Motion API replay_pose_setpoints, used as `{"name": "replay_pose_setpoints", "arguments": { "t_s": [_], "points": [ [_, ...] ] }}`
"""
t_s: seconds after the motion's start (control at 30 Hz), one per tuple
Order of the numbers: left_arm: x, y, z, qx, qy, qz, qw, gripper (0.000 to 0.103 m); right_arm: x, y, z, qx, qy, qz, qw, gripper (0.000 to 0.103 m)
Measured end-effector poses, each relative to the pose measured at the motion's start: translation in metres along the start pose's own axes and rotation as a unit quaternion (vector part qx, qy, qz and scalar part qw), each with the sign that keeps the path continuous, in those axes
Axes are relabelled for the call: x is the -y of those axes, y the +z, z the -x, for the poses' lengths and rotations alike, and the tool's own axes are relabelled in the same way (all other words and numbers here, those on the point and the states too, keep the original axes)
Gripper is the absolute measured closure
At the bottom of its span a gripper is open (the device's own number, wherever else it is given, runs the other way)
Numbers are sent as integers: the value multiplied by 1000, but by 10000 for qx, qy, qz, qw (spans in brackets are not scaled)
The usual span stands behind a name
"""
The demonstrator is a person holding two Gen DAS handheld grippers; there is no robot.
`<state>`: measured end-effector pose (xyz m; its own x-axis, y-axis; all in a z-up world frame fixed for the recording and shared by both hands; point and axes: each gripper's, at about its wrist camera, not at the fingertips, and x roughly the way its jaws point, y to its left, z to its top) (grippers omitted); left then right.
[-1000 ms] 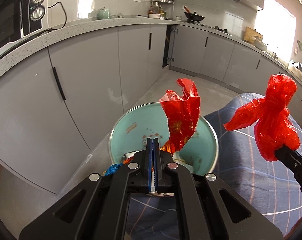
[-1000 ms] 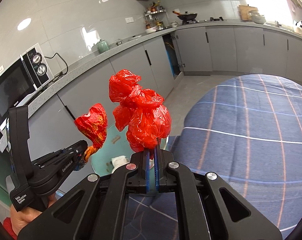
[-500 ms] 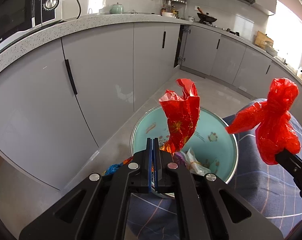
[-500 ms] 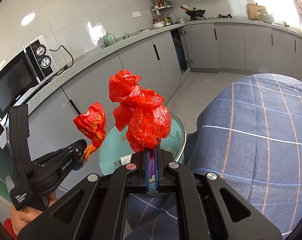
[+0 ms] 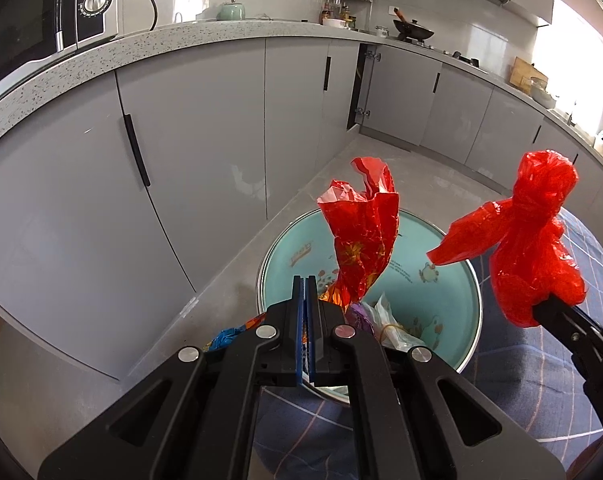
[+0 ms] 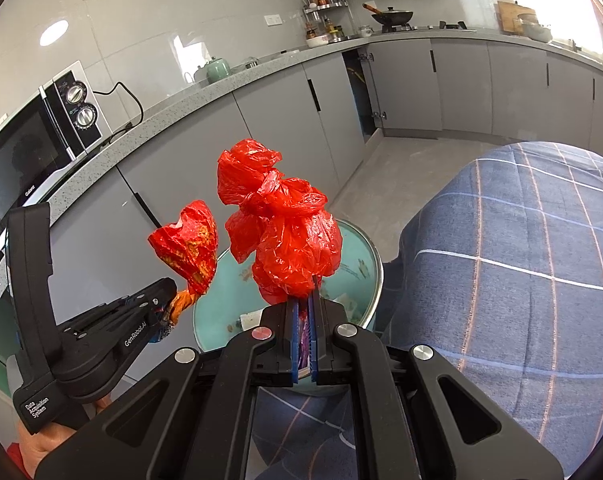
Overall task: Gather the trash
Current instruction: 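Carry the blue wrapper and red bag over the teal bin with both tools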
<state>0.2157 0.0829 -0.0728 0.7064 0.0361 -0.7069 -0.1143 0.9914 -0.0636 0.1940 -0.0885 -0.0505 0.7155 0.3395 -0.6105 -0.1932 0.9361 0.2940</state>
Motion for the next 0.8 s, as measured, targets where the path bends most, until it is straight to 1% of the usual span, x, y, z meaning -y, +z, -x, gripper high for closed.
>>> {"name": "replay_pose_setpoints", "arguments": {
  "t_s": [0.17, 0.37, 0.67, 0.8],
  "points": [
    [2, -3, -8, -82, -24, -59, 9999, 101, 5, 2, -4, 3, -102, -4, 9999, 98],
    [-3, 1, -23, -207, 5, 32, 9998, 101, 13, 4, -13, -50, -210, -66, 9997, 98],
    [14, 8, -36, -242, -66, -191, 9995, 101, 13, 5, -29, -177, -241, -35, 9995, 98],
    [19, 7, -44, -360, -102, -227, 9990, 101, 13, 6, -39, -268, -270, -36, 9993, 98]
  ]
}}
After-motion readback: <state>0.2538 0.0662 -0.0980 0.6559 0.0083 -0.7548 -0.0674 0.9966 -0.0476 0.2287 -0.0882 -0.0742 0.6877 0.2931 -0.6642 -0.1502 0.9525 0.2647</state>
